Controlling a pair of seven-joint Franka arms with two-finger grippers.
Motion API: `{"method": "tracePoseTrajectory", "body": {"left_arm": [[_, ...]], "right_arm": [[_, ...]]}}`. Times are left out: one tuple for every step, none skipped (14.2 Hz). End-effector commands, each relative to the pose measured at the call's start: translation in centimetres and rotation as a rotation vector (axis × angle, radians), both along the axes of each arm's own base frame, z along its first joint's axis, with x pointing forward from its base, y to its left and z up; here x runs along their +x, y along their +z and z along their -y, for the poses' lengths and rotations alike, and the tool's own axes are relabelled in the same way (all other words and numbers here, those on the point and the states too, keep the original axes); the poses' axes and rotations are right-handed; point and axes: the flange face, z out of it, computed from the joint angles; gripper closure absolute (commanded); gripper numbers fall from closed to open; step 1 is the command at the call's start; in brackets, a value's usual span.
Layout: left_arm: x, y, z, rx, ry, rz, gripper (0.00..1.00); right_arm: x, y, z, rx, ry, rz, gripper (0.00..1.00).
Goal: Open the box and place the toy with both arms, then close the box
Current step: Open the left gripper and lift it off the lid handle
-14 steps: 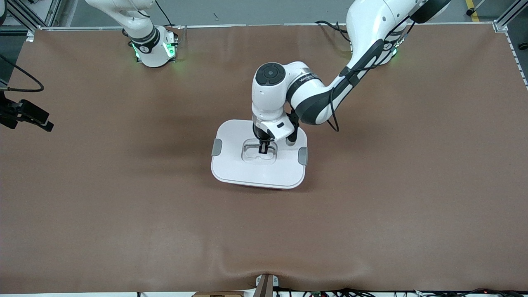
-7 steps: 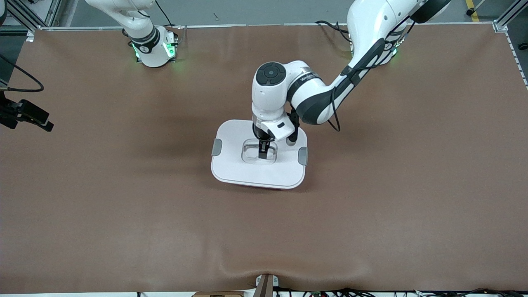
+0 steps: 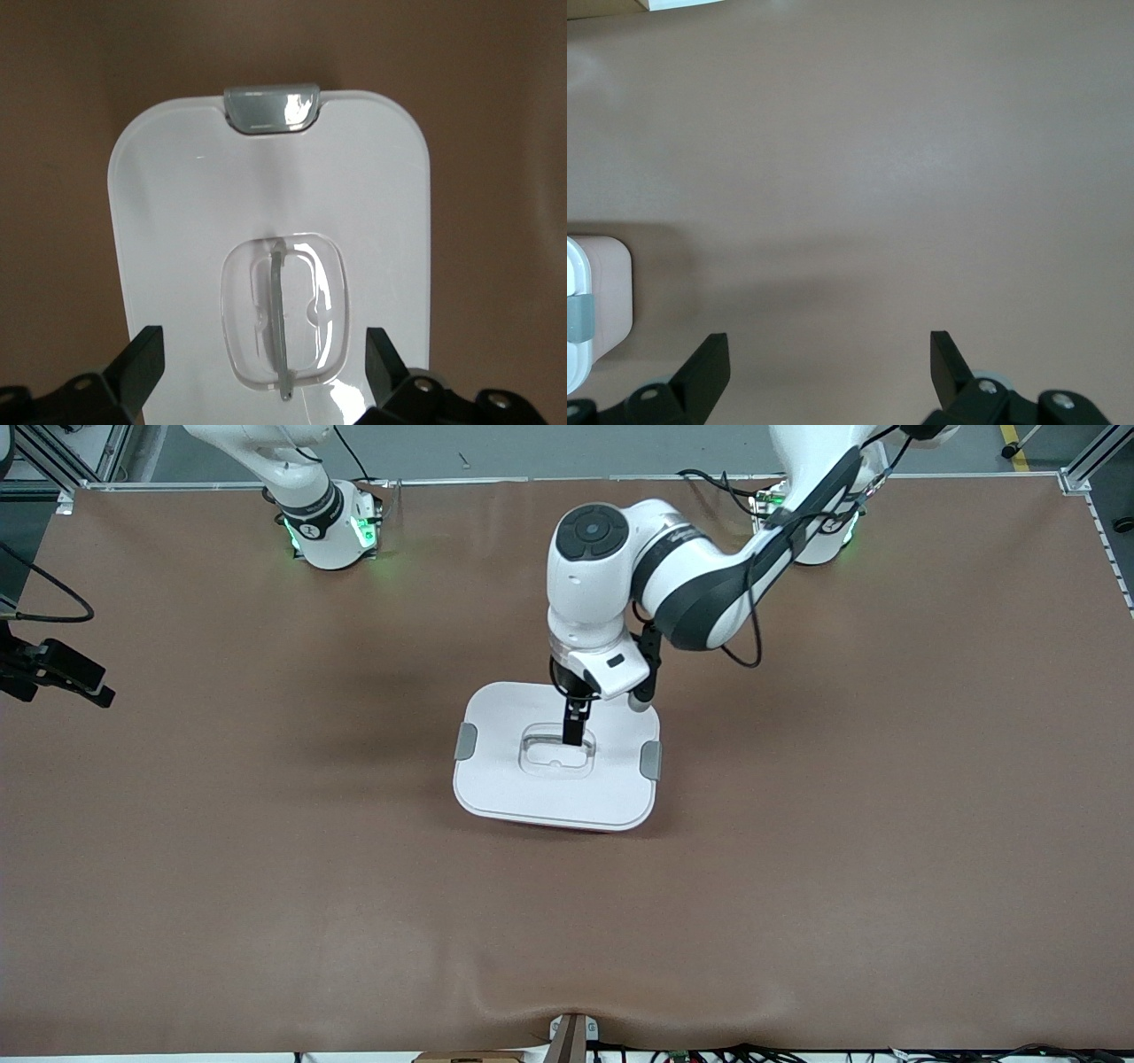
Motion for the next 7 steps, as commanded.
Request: {"method": "tracePoseTrajectory", "body": {"left_arm": [[1.3,4.9,-4.7,0.021,-0.098,-0.012,0.0],[2.1,6.4,-6.6,0.015,-0.137,-0.014,0.0],[3.3,7.7,-8.8,0.007,-0.171,-0.012,0.0],[4.1,8.7,-11.1,0.019,-0.216,-0.017,0.0],[5.0,9.2,-13.3,0.039,-0.269,-0.027,0.0],[5.8,10.2,-15.5,0.058,-0.322,-0.021,0.0],[6.8,10.6,-17.8,0.069,-0.355,-0.017,0.0]], "right_arm": [[0.1,0.7,0.3,-0.001,0.005,0.009,0.0],[0.1,0.8,0.3,-0.003,0.005,0.012,0.0],[0.1,0.8,0.3,-0.003,0.005,0.012,0.0],[0.1,0.8,0.3,-0.003,0.002,0.012,0.0],[0.1,0.8,0.3,-0.003,-0.001,0.012,0.0],[0.1,0.7,0.3,-0.002,-0.002,0.009,0.0],[0.1,0.7,0.3,-0.002,-0.002,0.007,0.0]]}}
